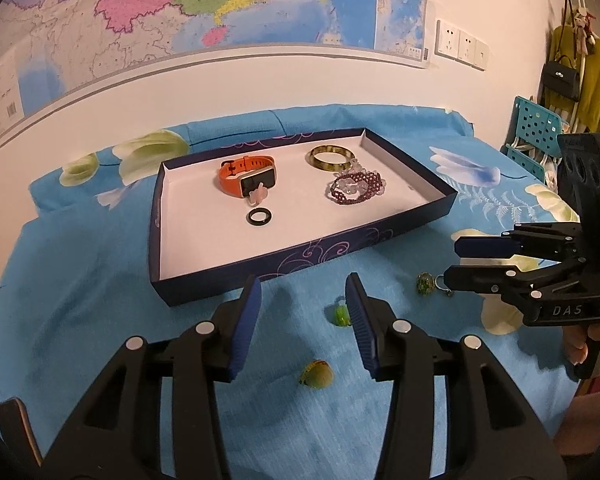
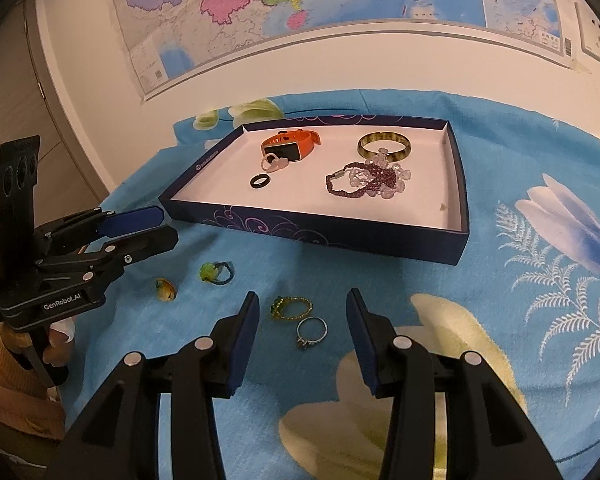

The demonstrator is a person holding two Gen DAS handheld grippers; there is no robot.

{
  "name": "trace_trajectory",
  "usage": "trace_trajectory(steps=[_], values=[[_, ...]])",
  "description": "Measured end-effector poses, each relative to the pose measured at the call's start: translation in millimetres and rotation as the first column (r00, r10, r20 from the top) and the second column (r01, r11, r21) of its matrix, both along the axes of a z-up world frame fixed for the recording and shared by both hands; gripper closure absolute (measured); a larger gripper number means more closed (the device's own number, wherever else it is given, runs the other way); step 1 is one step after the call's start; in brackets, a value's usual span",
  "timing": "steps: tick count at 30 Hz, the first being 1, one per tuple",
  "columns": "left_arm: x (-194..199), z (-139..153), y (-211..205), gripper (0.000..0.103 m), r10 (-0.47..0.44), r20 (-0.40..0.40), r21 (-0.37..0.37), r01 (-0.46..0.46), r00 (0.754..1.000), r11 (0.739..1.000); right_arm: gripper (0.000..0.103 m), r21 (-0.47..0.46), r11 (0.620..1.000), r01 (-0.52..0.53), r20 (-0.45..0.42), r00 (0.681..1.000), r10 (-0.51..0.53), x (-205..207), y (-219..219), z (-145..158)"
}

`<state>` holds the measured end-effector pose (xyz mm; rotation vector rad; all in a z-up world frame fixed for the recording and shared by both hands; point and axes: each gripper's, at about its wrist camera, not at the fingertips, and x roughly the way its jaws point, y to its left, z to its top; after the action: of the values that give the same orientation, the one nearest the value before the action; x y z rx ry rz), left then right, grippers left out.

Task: Organize jewelry
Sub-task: 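Withdraw both grippers from the tray toward the loose rings on the cloth, then grasp the green-bead ring with the left gripper while the right grasps the gold twisted ring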

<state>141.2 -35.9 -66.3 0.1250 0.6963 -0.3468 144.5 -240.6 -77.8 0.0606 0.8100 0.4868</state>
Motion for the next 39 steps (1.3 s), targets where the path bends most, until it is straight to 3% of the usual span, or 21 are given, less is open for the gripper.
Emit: trace_trajectory(steps=[15, 30, 35, 39], values=[[-3.0, -11.6, -1.0, 0.059, -0.015, -0.031, 0.008, 0.015, 0.999, 1.000, 0.060, -0.019, 1.000, -0.011, -0.010, 1.000, 0.011, 0.8, 1.9, -4.0], [5.4, -24.2, -26.6, 0.059, -0.088, -0.094, 0.057, 0.094, 0.992, 0.994, 0.060, -0.022, 1.000, -0.016, -0.014, 1.000, 0.016, 3.4, 3.9, -4.9], [14.0, -31.1, -26.6, 0.067, -0.086, -0.148, 0.034, 0.091, 0.985, 0.995, 0.058, -0.018, 1.000, -0.021, -0.019, 1.000, 0.020, 3.2, 4.0, -4.8], [17.9, -34.9, -25.3, 0.079, -0.088, -0.176, 0.017, 0.092, 0.980, 0.996, 0.058, -0.023, 0.999, -0.033, -0.021, 0.999, 0.032, 3.6, 7.4, -5.5]])
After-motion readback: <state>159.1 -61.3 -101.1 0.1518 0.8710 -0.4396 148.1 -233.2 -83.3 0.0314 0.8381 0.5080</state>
